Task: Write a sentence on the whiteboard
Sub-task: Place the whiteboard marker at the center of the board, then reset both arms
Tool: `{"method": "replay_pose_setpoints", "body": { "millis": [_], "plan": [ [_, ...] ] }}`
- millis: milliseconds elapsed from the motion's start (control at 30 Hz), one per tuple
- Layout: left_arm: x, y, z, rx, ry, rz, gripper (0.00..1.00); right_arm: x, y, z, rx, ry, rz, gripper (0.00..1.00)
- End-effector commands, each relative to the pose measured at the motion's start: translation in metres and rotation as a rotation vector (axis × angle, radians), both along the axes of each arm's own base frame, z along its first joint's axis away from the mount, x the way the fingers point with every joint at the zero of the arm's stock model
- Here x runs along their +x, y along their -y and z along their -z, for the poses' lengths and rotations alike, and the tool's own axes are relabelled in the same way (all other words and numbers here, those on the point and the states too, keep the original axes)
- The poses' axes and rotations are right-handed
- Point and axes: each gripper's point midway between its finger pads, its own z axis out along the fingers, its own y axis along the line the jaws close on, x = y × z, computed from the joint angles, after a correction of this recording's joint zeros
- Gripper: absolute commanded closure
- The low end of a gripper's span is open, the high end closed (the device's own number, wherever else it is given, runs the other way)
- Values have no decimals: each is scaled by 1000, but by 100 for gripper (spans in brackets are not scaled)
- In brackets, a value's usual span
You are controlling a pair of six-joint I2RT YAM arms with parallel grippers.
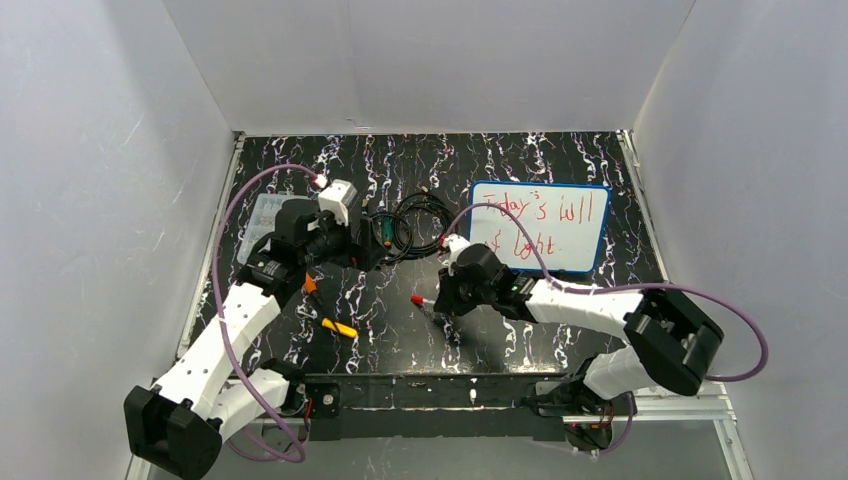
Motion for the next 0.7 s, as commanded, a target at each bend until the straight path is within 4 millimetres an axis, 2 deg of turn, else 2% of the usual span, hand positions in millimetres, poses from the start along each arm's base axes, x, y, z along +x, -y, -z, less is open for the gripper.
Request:
{"method": "replay_pose_setpoints", "body": {
  "millis": [0,100,233,267,333,400,500,600,667],
  "plan": [
    [21,-42,-7,58,23,-254,13,54,-3,-3,-56,182,191,81],
    [24,-59,-8,95,56,-336,11,70,-1,-9,-82,233,248,58],
    [29,-86,-14,134,103,-485,7,85,3,-28,-104,300,290,35],
    [30,-93,-16,141,115,-521,6,88,7,-35,-112,320,306,21],
    [30,-104,-22,153,146,-579,5,94,16,-53,-113,370,330,4],
    [29,-114,-29,152,179,-629,2,99,32,-70,-122,408,369,1],
    [27,-126,-42,135,228,-702,2,111,66,-94,-105,440,444,1],
    [22,-136,-55,117,254,-756,2,123,108,-115,-62,466,520,1],
    [19,-141,-60,128,270,-763,2,132,144,-126,-63,498,593,1]
  ]
}}
